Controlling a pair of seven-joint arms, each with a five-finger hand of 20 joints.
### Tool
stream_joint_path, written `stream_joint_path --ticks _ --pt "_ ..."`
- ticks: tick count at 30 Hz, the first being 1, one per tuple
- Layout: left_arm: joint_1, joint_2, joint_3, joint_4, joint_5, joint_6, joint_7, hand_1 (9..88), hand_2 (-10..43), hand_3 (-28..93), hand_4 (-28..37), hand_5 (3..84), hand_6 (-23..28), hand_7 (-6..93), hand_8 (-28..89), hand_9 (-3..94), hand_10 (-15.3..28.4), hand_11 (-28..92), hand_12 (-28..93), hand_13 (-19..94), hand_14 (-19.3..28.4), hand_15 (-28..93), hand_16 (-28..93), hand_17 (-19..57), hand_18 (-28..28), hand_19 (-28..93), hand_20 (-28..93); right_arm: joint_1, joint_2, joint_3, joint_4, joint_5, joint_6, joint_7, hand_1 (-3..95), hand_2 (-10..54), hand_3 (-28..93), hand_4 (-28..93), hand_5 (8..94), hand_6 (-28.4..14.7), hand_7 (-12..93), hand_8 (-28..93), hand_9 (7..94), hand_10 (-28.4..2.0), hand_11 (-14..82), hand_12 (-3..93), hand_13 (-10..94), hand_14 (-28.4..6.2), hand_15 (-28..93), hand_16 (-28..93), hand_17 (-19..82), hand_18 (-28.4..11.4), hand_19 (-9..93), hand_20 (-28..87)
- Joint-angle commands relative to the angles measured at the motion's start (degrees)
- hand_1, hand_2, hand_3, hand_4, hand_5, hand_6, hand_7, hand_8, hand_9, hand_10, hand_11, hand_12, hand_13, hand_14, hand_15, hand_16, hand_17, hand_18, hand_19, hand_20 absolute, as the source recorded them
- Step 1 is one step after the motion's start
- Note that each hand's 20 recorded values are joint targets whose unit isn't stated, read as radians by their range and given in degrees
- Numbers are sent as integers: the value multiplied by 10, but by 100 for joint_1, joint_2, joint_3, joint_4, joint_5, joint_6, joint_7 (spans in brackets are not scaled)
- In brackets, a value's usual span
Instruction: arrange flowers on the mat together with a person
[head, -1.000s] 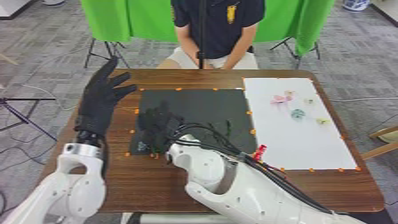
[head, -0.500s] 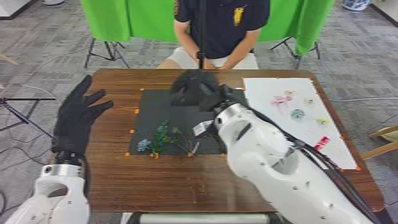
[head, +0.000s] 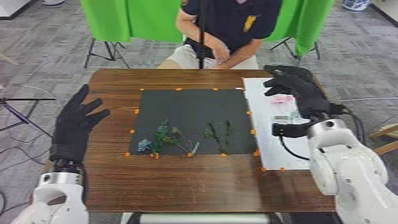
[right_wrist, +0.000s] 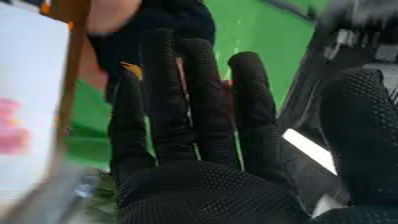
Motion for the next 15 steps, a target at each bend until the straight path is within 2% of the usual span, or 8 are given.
stream_joint_path --ticks 1,3,5,8,10,15 --pt "115 -163 33 71 6 -27 -125 235 62 796 -283 298 12 132 -119 334 159 216 68 276 249 485 -88 -80 228 482 173 -1161 -471 421 16 1275 -206 -87 199 48 752 -275 477 24 149 -129 532 -155 188 138 441 -172 441 99 61 -225 526 173" --pt "114 -158 39 68 23 -21 -107 236 62 795 -283 298 11 131 -119 335 159 215 68 276 249 485 -88 -81 229 482 173 -1223 -567 530 57 1548 -503 -103 189 51 757 -278 463 28 145 -127 503 -154 160 135 407 -181 394 97 44 -228 499 166" --pt "126 -125 51 58 -14 -4 -58 235 62 796 -283 299 10 131 -118 335 159 216 68 276 249 485 -89 -80 229 482 172 -1257 -587 540 107 1624 -646 -217 186 52 759 -280 451 28 139 -124 485 -153 143 137 387 -185 361 105 36 -227 485 165" --pt "83 -146 67 68 24 -49 -117 235 63 795 -283 300 8 130 -118 336 159 215 68 276 250 486 -89 -81 229 482 172 -1284 -590 535 158 1811 -661 -382 184 56 759 -281 442 32 138 -122 476 -151 136 139 385 -185 353 115 34 -227 480 165" --pt "56 -139 101 60 13 -47 -102 235 63 794 -283 300 8 130 -117 337 159 215 68 276 250 486 -89 -81 229 483 172 -1267 -660 594 151 1804 -729 -371 183 59 759 -281 439 33 139 -122 475 -151 135 140 385 -183 350 120 34 -227 479 167" --pt "70 -154 64 33 38 -66 -98 235 64 794 -283 301 7 131 -117 337 160 213 68 276 249 485 -89 -81 229 483 172 -1223 -768 639 155 1723 -760 -481 181 58 763 -280 434 38 141 -124 468 -150 130 142 381 -183 342 130 31 -228 473 169"
